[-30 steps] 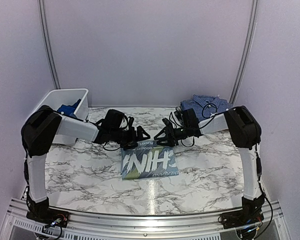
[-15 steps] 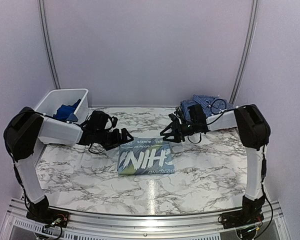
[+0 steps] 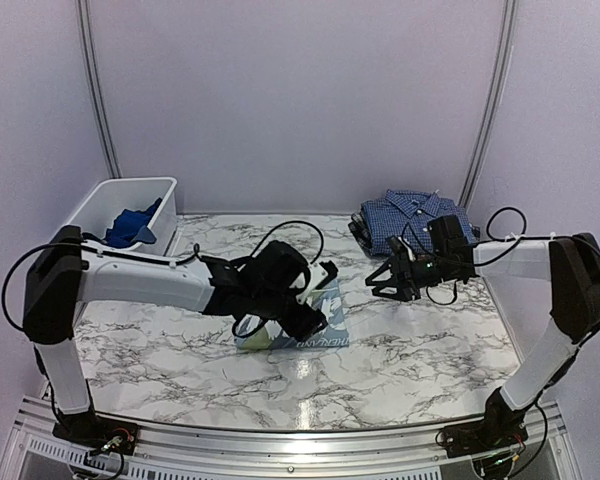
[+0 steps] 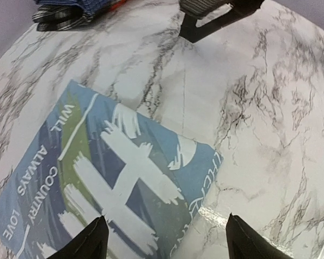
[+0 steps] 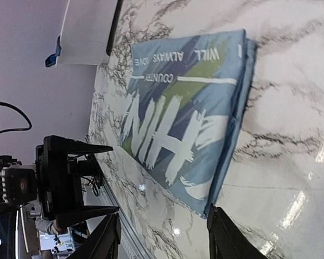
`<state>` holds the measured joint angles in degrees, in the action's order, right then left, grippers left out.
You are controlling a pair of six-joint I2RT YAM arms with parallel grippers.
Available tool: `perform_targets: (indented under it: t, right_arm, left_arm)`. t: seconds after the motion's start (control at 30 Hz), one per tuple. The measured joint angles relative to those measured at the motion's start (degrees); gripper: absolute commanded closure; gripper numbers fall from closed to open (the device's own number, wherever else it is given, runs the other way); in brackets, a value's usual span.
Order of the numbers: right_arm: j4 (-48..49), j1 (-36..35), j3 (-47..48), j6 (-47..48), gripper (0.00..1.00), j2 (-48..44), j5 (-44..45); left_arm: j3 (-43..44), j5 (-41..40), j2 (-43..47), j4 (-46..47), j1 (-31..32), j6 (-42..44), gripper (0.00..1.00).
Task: Fold and stack the mixed laundry pile
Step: Smooth out the square-folded T-shirt at the center of the board, then pick up the square-folded T-shirt from the center of the board.
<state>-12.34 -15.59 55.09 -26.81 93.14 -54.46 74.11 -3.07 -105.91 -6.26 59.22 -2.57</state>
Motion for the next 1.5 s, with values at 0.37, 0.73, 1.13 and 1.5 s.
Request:
perform_targets:
  t: [0.37, 0.73, 1.13, 1.5]
  right_arm:
    - [-0.04, 1.81, -10.34, -2.03, 0.49, -3.74, 0.90]
    - [6.08, 1.46, -14.40, -8.44, 0.32, -1.20, 1.05]
    - [18.97, -7.15, -14.88, -19.39, 0.25, 6.38, 1.49]
    - [39.65, -7.72, -16.48, -33.22, 0.37, 14.51, -1.99]
  left_arm:
    - [12.61, -1.51, -18.25, -3.06, 5.22, 13.86, 0.47]
    - [15.15, 0.22, -20.81, -2.75, 4.76, 16.33, 0.94]
    - [12.15, 5.90, -16.59, -1.25, 4.92, 10.86, 0.94]
    - [8.85, 9.20, -13.14, 1.70, 4.92, 8.72, 0.92]
